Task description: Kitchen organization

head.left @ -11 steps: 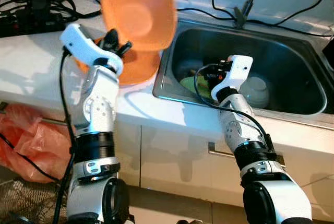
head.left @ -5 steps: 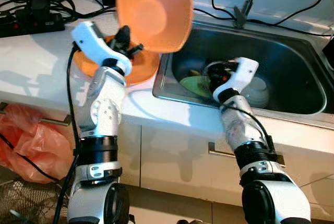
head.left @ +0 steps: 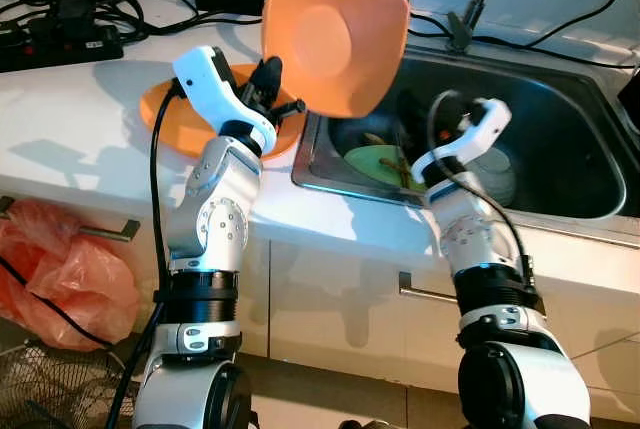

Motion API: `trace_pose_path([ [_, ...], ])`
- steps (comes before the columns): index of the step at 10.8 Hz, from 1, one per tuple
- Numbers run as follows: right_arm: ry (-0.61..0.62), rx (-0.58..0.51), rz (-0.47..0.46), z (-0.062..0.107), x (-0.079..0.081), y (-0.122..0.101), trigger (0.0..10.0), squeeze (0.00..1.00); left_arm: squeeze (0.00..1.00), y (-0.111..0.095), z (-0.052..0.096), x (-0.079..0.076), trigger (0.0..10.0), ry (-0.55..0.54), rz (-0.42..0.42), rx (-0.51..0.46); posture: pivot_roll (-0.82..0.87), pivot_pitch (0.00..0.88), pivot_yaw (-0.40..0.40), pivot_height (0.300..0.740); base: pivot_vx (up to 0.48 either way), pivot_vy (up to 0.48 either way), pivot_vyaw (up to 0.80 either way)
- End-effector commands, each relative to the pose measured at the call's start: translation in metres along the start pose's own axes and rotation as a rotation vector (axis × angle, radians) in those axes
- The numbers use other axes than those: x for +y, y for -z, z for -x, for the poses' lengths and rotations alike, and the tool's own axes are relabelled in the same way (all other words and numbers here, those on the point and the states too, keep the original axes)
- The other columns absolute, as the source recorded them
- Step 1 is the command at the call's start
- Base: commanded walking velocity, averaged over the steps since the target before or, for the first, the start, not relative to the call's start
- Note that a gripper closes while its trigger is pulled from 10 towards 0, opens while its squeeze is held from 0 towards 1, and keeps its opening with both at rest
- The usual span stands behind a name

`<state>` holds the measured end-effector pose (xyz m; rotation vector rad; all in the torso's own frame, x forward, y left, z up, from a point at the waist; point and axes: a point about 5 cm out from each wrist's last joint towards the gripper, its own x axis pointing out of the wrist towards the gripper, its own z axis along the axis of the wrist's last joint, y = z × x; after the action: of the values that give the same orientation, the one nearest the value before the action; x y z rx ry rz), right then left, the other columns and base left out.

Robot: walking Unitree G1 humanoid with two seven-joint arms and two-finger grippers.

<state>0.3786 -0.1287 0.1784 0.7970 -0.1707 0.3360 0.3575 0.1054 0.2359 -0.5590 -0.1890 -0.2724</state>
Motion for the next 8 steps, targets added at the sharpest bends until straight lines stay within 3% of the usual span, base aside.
trace_pose_path([
  [1, -0.019, -0.015, -0.008, -0.0023, 0.0025, -0.0084, 10.0, 1.00, 0.00, -0.0056, -0.0001, -0.0154, 10.0, 0.075, -0.025, -0.031, 0.11, 0.082, -0.077, 0.740, 0.000, 0.000, 0.00],
  [2, -0.019, -0.011, -0.011, -0.0018, 0.0020, -0.0085, 10.0, 1.00, 0.00, -0.0053, -0.0001, -0.0159, 10.0, 0.079, -0.030, -0.030, 0.11, 0.082, -0.077, 0.740, 0.000, 0.000, 0.00],
  [3, -0.026, -0.004, -0.011, -0.0011, 0.0028, -0.0083, 10.0, 0.00, 0.00, -0.0047, 0.0000, -0.0163, 10.0, 0.086, -0.032, -0.025, 0.11, 0.082, -0.075, 0.740, 0.000, 0.000, 0.00],
  [8, -0.035, 0.009, -0.022, 0.0001, 0.0047, -0.0052, 10.0, 0.00, 0.00, 0.0019, 0.0026, -0.0253, 10.0, 0.154, -0.024, 0.013, 0.11, 0.077, -0.074, 0.740, 0.000, 0.000, 0.00],
])
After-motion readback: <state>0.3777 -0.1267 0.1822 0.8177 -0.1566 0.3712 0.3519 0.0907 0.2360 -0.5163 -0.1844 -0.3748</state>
